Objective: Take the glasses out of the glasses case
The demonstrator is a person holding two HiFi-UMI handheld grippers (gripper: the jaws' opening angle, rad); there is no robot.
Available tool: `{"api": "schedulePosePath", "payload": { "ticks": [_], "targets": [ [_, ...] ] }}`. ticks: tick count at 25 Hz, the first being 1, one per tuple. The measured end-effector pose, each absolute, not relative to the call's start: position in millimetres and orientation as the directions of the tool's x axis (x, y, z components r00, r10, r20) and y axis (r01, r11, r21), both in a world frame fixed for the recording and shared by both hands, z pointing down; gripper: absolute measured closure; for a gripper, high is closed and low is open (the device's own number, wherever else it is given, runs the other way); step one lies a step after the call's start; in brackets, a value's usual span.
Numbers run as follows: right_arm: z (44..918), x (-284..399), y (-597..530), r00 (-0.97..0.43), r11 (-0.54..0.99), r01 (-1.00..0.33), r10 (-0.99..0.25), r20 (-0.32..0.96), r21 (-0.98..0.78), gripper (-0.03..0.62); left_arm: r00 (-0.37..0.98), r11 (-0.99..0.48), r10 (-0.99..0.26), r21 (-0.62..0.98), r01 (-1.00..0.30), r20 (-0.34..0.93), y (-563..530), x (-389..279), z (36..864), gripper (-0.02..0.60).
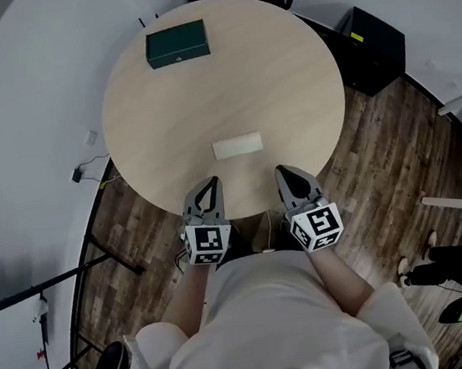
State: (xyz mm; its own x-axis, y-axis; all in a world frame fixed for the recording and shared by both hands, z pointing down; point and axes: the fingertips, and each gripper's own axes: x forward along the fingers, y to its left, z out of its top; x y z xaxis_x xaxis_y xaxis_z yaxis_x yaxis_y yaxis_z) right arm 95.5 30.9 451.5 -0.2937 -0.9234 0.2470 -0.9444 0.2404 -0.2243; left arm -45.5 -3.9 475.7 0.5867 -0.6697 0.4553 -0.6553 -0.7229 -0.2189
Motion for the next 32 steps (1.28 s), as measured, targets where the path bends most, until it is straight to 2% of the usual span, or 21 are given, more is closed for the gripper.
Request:
{"api": "schedulePosePath", "payload": {
  "ticks": [3,8,17,23,32],
  "targets": [
    [453.5,97.2,29.9,-0.293,0.237,-0.944,-0.922,0.253,-0.230,0.582,0.586,-0.754,-0.648,-0.306,-0.581,0.487,-7.3,-37.5,482.1,0.572],
    [455.2,97.9,28.2,-0.291,0.228,-0.942,-0.922,0.257,-0.246,0.582,0.565,-0.836,-0.547,-0.372,-0.402,0.618,-7.2,-24.3,506.8,0.572],
    [460.0,102.5,23.6,-0.285,0.218,-0.942,-0.921,0.264,-0.256,0.582,0.483,-0.847,-0.501,-0.521,-0.103,0.719,-15.9,-10.4,556.2,0.572],
    [466.3,105.0,27.0,-0.285,0.211,-0.941,-0.916,0.282,-0.264,0.582,0.437,-0.843,-0.486,-0.538,-0.005,0.757,-24.5,-4.7,585.0,0.572],
    [477.6,111.3,24.8,-0.269,0.187,-0.946,-0.909,0.319,-0.266,0.582,0.366,-0.858,-0.466,-0.512,0.035,0.806,-49.3,-4.7,626.4,0.572]
  ]
}}
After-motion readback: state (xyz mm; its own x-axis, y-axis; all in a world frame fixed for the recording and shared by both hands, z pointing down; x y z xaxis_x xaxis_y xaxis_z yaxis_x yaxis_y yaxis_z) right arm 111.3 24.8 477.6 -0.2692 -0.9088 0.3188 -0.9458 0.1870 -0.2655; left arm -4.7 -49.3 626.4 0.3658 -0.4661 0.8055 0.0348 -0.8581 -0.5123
